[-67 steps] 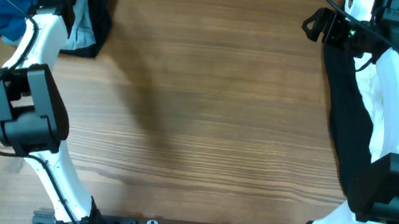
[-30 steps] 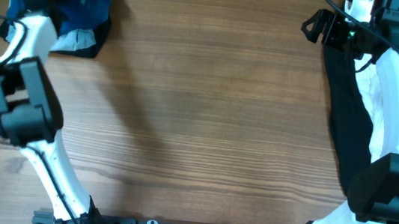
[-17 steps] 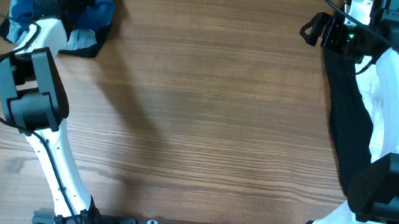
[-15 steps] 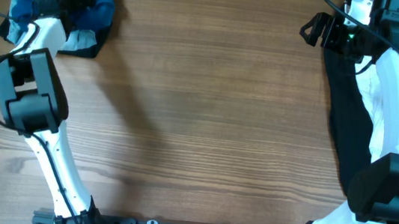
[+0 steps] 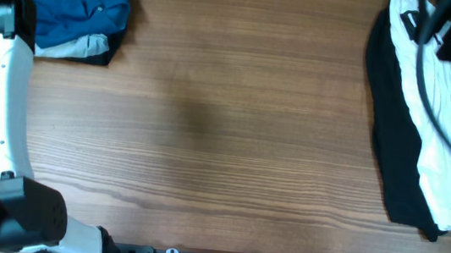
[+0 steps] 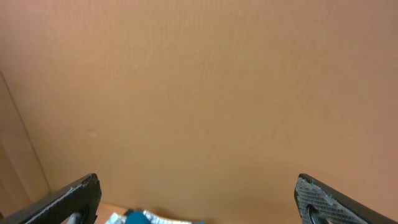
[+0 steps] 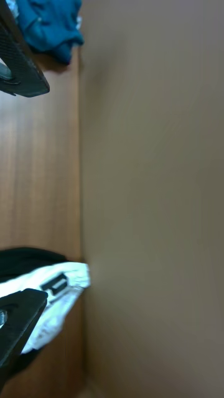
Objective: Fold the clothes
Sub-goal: 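Lower the shirt onto the denim pile and open the left gripper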
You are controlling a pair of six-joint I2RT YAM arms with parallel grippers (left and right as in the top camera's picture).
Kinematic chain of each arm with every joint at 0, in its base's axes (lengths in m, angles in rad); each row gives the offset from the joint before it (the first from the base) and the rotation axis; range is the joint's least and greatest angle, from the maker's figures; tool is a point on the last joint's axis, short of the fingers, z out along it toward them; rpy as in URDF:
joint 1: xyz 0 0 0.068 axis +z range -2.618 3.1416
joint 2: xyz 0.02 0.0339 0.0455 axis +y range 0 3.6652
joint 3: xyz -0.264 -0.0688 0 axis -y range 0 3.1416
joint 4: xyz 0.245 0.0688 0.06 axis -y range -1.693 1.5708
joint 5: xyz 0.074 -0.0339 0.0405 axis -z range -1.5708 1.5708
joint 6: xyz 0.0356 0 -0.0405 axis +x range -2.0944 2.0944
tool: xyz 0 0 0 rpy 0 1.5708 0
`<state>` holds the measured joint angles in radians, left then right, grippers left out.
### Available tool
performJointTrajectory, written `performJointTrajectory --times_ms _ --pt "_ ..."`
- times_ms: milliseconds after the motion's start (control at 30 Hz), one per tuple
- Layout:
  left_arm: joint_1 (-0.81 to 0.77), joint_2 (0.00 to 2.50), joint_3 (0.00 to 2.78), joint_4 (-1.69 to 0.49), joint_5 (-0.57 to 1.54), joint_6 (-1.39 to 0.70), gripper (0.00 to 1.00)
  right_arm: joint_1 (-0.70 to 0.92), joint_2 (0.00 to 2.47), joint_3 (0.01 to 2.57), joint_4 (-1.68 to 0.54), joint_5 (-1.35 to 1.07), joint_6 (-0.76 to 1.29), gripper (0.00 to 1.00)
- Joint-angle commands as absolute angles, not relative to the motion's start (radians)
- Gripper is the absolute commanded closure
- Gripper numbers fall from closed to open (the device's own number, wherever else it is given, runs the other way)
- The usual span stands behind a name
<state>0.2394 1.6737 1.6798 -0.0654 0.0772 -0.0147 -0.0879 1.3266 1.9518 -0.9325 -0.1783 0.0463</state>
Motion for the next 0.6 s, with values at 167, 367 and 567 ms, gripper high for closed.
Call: performJointTrajectory --times_ms 167,367,567 --pt "0.239 1.715 1.665 -0.28 0.089 -0.031 0.0 -0.083 1.304 1.949 -0.94 -0.156 0.027 0.0" --pt "0.239 1.715 1.665 -0.517 0.089 -0.031 0.0 -0.083 1.349 1.949 -0.941 -0.156 0.027 0.0" --pt "0.239 1.715 1.665 -0.707 0.089 -0.031 0.0 -0.009 1.291 1.871 -0.94 -0.098 0.033 0.0"
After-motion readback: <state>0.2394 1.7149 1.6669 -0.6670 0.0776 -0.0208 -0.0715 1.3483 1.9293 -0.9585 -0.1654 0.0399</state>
